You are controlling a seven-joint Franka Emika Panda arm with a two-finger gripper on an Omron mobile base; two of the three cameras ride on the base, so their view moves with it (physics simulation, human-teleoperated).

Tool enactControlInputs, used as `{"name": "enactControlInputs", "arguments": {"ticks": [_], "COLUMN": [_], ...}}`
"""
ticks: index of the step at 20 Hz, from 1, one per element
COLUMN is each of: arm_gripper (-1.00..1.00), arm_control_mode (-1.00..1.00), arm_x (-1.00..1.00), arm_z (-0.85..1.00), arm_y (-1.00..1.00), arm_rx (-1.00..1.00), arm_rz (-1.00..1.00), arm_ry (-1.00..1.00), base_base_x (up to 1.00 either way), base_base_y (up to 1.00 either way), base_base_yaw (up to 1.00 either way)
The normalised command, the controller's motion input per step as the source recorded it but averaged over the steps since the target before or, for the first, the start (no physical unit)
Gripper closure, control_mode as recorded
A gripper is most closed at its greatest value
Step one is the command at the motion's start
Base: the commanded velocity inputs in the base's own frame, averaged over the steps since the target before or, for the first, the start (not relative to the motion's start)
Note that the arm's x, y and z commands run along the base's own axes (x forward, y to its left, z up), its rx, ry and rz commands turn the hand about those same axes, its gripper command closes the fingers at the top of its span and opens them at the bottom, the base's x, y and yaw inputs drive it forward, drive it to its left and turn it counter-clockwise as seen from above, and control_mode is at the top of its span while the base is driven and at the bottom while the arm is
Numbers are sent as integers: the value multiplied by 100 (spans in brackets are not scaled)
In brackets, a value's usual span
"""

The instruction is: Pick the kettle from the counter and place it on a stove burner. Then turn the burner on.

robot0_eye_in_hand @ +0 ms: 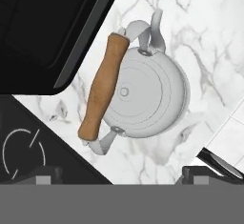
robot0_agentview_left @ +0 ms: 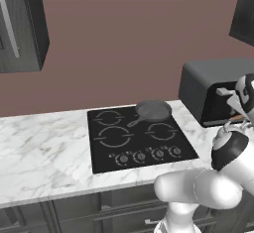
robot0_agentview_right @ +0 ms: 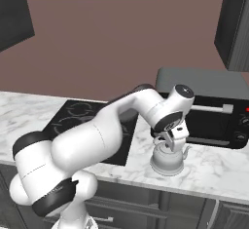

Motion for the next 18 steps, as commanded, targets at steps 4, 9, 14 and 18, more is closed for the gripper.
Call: {"name": "enactControlInputs", "arguments": {"ticks": [4, 9, 14, 18], "arm_gripper": [-100, -100, -100, -100], "arm_control_mode": [-100, -100, -100, -100], "arm_x": [21, 21, 22, 22], "arm_z": [-17, -16, -17, -17], "arm_y": [-13, -14, -14, -11], "arm_rx": [2, 2, 2, 1], "arm_rz": [1, 1, 2, 3], "arm_ry": [0, 0, 0, 0], "base_base_x": [0, 0, 0, 0], "base_base_y": [0, 0, 0, 0], "base_base_yaw": [0, 0, 0, 0]}}
